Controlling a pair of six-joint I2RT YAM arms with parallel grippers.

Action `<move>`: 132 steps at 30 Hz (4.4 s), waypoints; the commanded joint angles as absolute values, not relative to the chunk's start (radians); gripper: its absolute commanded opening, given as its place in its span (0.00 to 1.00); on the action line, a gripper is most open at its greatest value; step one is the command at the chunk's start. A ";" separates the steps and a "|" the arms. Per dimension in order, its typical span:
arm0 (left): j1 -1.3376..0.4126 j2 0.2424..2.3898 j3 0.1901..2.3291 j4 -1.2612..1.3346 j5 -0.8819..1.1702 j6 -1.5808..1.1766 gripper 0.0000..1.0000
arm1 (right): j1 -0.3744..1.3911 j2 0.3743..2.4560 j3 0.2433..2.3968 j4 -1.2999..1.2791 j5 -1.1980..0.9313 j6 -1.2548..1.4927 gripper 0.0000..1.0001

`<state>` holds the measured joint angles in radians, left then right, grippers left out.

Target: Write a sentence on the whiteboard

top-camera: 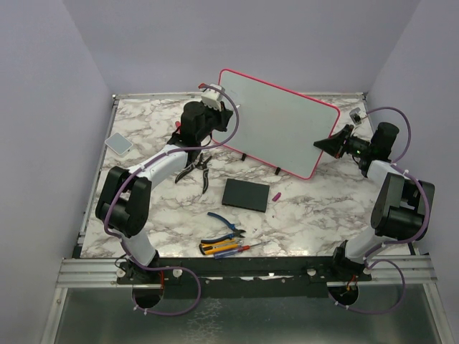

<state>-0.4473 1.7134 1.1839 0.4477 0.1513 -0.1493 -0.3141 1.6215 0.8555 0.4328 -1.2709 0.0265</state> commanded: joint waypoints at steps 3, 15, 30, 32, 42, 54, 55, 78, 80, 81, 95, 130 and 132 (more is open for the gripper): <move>-0.453 1.717 1.197 0.477 0.217 -0.149 0.00 | -0.311 1.654 0.832 0.396 -1.175 -0.003 0.01; -0.451 1.706 1.162 0.446 0.172 -0.125 0.00 | -0.312 1.649 0.830 0.398 -1.177 -0.003 0.01; -0.451 1.690 1.136 0.417 0.112 -0.106 0.00 | -0.312 1.647 0.830 0.399 -1.177 -0.003 0.01; -0.451 1.693 1.135 0.413 0.104 -0.106 0.00 | -0.312 1.647 0.830 0.399 -1.177 -0.003 0.01; -0.452 1.692 1.136 0.407 0.113 -0.112 0.00 | -0.312 1.646 0.828 0.399 -1.175 -0.003 0.01; -0.453 1.692 1.144 0.435 0.181 -0.141 0.00 | -0.312 1.646 0.828 0.397 -1.175 -0.003 0.01; -0.453 1.691 1.145 0.438 0.187 -0.143 0.00 | -0.311 1.646 0.830 0.397 -1.175 -0.003 0.01; -0.459 1.665 1.133 0.450 0.225 -0.156 0.00 | -0.312 1.646 0.831 0.393 -1.172 -0.003 0.01; -0.459 1.653 1.123 0.449 0.220 -0.157 0.00 | -0.312 1.645 0.830 0.394 -1.172 -0.002 0.01; -0.459 1.643 1.118 0.448 0.215 -0.156 0.00 | -0.312 1.645 0.831 0.393 -1.172 -0.003 0.01; -0.459 1.598 1.136 0.448 0.183 -0.173 0.00 | -0.312 1.641 0.826 0.405 -1.172 -0.003 0.01; -0.460 1.722 1.235 0.460 0.147 -0.180 0.00 | -0.311 1.644 0.828 0.404 -1.176 -0.003 0.01; -0.459 1.726 1.235 0.460 0.141 -0.179 0.00 | -0.312 1.644 0.828 0.404 -1.176 -0.003 0.01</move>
<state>-0.4541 1.7092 1.2041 0.4446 0.1703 -0.1761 -0.3141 1.6215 0.8551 0.4339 -1.2697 0.0265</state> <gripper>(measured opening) 0.113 0.078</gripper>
